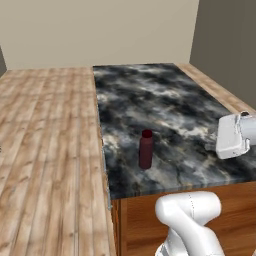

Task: Pick the juice, can, juice from the counter and place them in the open cabinet.

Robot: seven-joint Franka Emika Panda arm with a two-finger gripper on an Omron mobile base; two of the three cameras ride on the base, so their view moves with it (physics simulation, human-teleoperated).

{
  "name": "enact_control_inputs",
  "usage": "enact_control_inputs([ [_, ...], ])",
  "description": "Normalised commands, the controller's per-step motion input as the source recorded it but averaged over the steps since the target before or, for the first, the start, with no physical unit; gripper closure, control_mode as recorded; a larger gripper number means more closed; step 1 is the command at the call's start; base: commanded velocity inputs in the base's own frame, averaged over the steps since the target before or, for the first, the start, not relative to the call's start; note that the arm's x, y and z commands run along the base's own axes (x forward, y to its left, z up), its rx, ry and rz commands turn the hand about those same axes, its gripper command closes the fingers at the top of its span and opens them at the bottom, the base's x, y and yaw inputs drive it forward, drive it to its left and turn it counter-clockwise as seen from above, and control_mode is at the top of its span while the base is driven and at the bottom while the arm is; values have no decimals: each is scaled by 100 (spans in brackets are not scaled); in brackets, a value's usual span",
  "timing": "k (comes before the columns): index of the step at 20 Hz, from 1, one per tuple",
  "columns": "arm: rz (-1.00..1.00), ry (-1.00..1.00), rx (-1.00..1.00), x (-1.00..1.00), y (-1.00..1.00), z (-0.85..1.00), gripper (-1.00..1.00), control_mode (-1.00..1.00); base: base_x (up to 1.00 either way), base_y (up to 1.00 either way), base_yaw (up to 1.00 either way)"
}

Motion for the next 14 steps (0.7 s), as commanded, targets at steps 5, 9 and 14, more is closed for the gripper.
enact_control_inputs([
  [5,0,-8,2,46,6,-8,-100,-100,0,0,0],
  [9,0,0,0,34,4,-5,-100,-100,0,0,0],
  [14,0,0,0,21,6,-13,-100,-100,0,0,0],
])
